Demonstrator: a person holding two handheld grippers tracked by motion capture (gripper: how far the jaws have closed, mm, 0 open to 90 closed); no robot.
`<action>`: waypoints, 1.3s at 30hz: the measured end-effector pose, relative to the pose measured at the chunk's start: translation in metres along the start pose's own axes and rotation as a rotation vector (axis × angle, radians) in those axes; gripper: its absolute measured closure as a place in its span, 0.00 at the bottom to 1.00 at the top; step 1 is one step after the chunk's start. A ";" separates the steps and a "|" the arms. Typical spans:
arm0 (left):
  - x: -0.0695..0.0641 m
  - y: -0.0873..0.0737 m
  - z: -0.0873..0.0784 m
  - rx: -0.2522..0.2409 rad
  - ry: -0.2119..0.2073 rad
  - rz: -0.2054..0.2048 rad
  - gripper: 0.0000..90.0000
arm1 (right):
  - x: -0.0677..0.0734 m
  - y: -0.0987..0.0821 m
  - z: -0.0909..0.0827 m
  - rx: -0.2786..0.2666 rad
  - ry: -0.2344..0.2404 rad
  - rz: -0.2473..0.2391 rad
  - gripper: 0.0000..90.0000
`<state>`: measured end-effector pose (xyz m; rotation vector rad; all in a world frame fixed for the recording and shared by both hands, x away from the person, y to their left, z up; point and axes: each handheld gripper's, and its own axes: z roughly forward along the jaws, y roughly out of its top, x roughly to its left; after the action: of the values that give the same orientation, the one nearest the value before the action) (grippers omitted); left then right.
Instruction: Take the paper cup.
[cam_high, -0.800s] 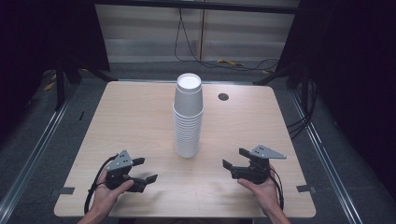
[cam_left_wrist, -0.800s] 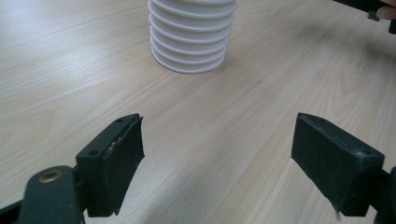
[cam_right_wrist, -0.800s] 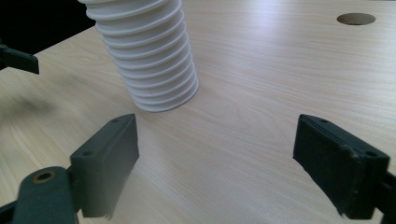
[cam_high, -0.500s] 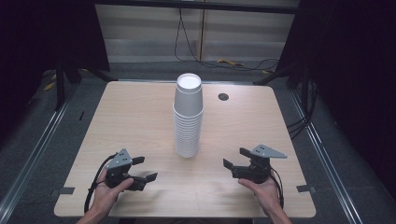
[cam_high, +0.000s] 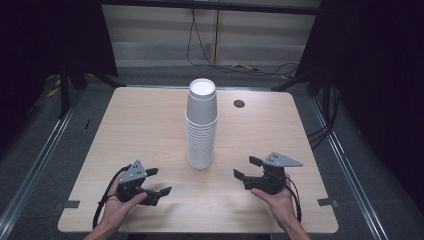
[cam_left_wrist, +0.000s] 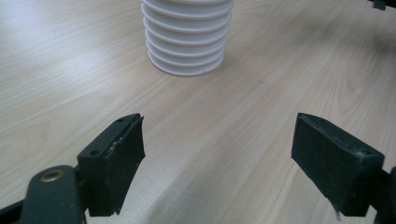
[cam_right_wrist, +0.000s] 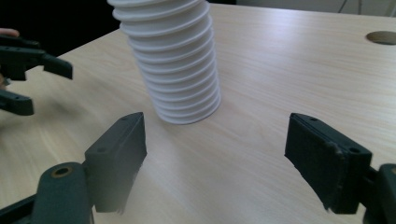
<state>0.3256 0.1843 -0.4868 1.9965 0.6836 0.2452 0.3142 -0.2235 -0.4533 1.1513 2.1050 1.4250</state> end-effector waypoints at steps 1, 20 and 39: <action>0.001 0.000 0.001 -0.001 -0.001 -0.004 0.19 | 0.001 0.001 0.000 0.010 0.000 0.000 0.22; 0.003 -0.003 -0.002 -0.007 -0.013 -0.028 0.19 | 0.007 0.028 0.006 0.015 0.066 0.004 0.18; 0.004 -0.003 -0.002 -0.007 -0.008 -0.031 0.18 | 0.014 0.070 0.003 -0.012 0.116 -0.056 0.21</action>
<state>0.3266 0.1893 -0.4890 1.9782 0.7072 0.2207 0.3375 -0.1991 -0.3899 1.0190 2.1849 1.5100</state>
